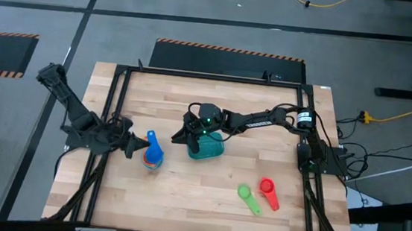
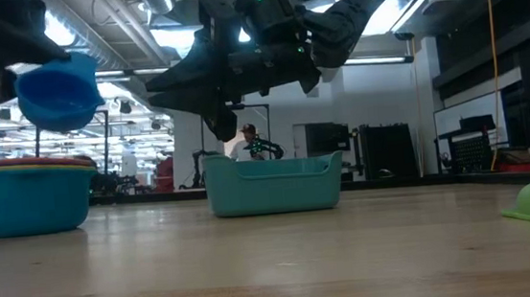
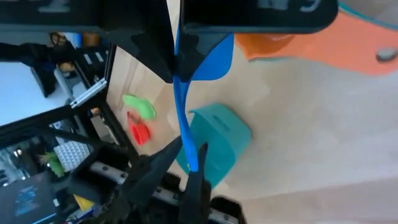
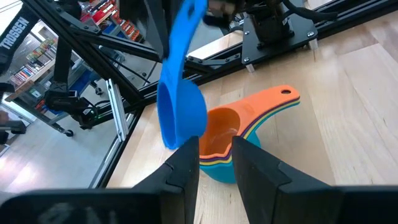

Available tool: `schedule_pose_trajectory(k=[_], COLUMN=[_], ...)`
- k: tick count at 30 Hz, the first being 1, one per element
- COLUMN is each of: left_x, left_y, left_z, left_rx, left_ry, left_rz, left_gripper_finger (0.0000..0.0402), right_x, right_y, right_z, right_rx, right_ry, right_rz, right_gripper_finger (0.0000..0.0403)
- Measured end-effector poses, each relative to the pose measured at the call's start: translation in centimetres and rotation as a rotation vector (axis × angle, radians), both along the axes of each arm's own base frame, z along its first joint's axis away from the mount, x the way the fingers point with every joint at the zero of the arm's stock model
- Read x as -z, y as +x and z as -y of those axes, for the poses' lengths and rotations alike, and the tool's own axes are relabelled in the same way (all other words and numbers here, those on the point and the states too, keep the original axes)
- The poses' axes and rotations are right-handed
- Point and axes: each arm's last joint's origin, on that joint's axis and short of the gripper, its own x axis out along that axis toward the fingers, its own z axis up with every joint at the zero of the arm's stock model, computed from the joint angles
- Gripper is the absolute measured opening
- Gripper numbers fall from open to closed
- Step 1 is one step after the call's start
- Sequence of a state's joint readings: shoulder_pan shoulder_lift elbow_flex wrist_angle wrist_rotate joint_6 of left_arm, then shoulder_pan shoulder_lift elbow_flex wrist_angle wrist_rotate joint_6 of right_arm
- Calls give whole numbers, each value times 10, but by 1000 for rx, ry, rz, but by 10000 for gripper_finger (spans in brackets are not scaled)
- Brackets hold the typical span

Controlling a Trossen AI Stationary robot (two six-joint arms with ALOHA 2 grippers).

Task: Nest measuring cups in basket
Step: Stack the blue measuring cup on top of the orange measuring cup

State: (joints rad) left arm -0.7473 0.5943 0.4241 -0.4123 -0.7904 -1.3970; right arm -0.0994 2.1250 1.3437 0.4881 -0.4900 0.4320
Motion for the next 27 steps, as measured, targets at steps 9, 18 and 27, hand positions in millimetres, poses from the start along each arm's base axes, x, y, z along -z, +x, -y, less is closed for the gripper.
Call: schedule_pose_trajectory(k=[9, 18, 27], left_x=[38, 49, 43], left_y=[-6, -12, -15], left_z=[8, 2, -3], left_rx=[-31, -49, -44], left_ry=[-101, -132, -145], left_rz=[77, 94, 135], left_gripper_finger=[0, 1, 1], right_x=[0, 0, 0], right_y=[0, 0, 0], right_z=[0, 0, -3], right_rx=[-6, -6, -12], right_ry=[-19, -17, -19], right_rz=[8, 8, 9], right_gripper_finger=[100, 100, 100])
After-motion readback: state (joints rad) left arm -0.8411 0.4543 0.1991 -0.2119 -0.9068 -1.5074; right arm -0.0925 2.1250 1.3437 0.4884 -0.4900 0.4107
